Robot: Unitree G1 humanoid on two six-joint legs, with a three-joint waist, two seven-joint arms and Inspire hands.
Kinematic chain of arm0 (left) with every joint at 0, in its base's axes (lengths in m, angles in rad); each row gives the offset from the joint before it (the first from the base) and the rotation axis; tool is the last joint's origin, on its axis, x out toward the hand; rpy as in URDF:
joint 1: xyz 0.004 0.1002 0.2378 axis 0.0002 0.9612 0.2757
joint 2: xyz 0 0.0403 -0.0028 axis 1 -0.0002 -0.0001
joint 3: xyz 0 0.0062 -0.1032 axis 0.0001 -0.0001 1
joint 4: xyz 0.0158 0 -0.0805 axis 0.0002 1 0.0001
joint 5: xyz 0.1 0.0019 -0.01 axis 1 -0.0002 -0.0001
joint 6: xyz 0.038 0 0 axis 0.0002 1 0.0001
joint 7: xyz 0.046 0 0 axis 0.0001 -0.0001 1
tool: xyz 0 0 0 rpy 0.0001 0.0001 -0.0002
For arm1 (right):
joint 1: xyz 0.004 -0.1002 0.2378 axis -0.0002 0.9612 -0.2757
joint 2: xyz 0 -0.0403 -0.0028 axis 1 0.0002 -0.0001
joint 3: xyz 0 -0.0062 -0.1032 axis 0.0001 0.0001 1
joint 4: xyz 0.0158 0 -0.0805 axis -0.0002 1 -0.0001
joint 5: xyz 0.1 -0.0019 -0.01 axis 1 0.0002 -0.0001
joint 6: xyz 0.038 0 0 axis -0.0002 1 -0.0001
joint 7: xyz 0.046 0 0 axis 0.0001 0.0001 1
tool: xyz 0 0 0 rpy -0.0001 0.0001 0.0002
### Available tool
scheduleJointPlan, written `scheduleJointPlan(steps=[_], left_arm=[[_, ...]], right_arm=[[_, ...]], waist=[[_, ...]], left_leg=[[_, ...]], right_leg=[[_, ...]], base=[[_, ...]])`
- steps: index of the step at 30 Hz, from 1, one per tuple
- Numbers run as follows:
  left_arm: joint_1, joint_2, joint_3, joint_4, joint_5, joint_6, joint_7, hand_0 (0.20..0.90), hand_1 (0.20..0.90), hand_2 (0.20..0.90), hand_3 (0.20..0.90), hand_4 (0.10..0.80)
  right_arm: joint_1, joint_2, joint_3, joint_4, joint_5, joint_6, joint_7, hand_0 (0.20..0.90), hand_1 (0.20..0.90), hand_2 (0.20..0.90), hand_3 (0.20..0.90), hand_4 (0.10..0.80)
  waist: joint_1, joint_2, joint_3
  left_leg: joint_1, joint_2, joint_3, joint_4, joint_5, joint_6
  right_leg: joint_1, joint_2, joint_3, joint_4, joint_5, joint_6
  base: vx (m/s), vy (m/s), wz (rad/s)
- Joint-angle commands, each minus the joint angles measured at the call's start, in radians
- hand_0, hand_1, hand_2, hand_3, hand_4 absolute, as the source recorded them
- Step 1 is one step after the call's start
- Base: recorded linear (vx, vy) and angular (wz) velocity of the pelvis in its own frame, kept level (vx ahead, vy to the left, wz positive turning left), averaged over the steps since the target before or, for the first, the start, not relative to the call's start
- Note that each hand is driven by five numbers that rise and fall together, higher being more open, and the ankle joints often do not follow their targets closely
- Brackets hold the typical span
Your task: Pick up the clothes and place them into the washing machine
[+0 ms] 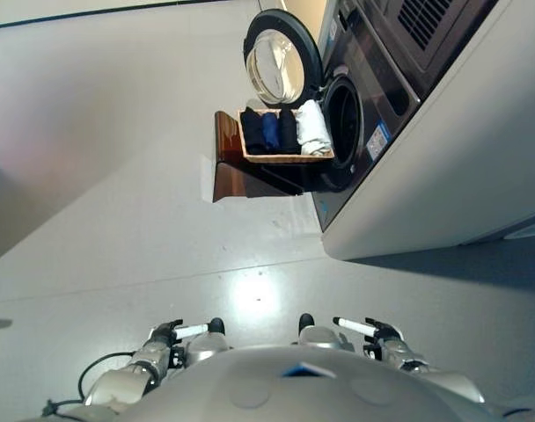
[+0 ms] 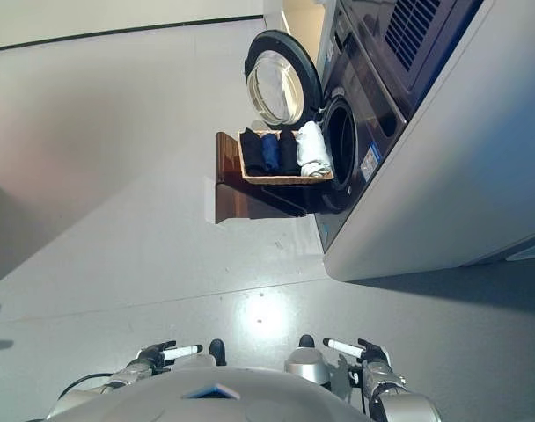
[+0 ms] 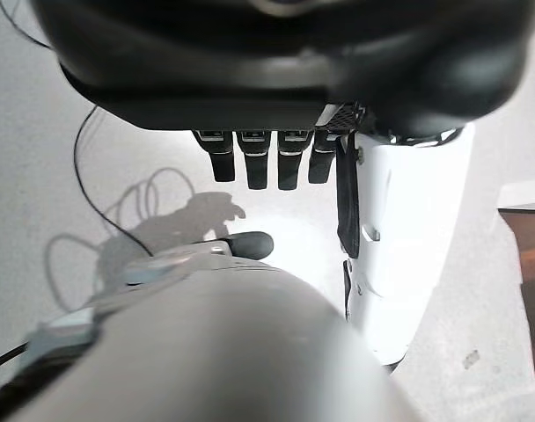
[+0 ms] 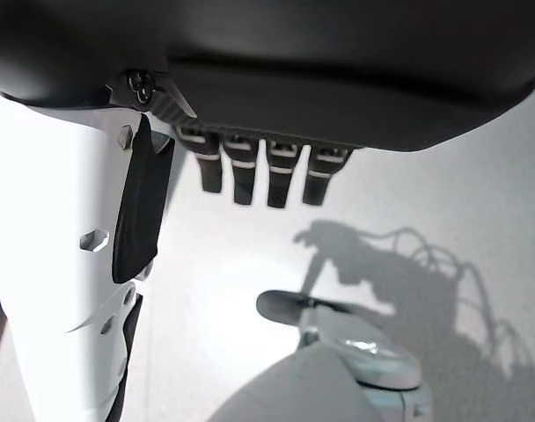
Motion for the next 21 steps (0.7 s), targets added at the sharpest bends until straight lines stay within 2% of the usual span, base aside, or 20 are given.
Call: scheduleJointPlan(steps=[1, 7, 21], left_arm=[[-0.055, -0.016, -0.030, 0.023, 0.034, -0.009, 0.011, 0.900, 0.900, 0.900, 0.900, 0.800], [-0.048, -0.014, -0.004, 0.029, 0.003, -0.007, 0.013, 0.900, 0.900, 0.900, 0.900, 0.800], [-0.037, -0.014, -0.004, 0.039, 0.019, -0.002, 0.015, 0.900, 0.900, 0.900, 0.900, 0.800]], right_arm=[[-0.048, 0.000, 0.015, 0.037, -0.018, 0.001, -0.015, 0.900, 0.900, 0.900, 0.900, 0.800], [-0.047, 0.000, 0.002, 0.043, -0.006, -0.003, -0.020, 0.900, 0.900, 0.900, 0.900, 0.800], [-0.046, 0.005, 0.013, 0.043, -0.014, -0.003, -0.019, 0.900, 0.900, 0.900, 0.900, 0.800]], waist=[[-0.018, -0.005, 0.004], [-0.013, 0.000, 0.005], [-0.007, -0.010, -0.001]], left_leg=[[0.022, -0.087, 0.076, -0.008, -0.037, 0.022], [0.034, -0.090, 0.080, -0.008, -0.045, 0.026], [0.039, -0.088, 0.077, -0.008, -0.049, 0.025]], right_leg=[[0.019, 0.066, -0.001, -0.001, -0.059, -0.034], [0.026, 0.062, 0.003, -0.001, -0.060, -0.033], [0.032, 0.064, 0.006, -0.001, -0.065, -0.033]], base=[[-0.005, 0.023, -0.06], [0.002, 0.013, -0.03], [0.000, 0.000, 0.00]])
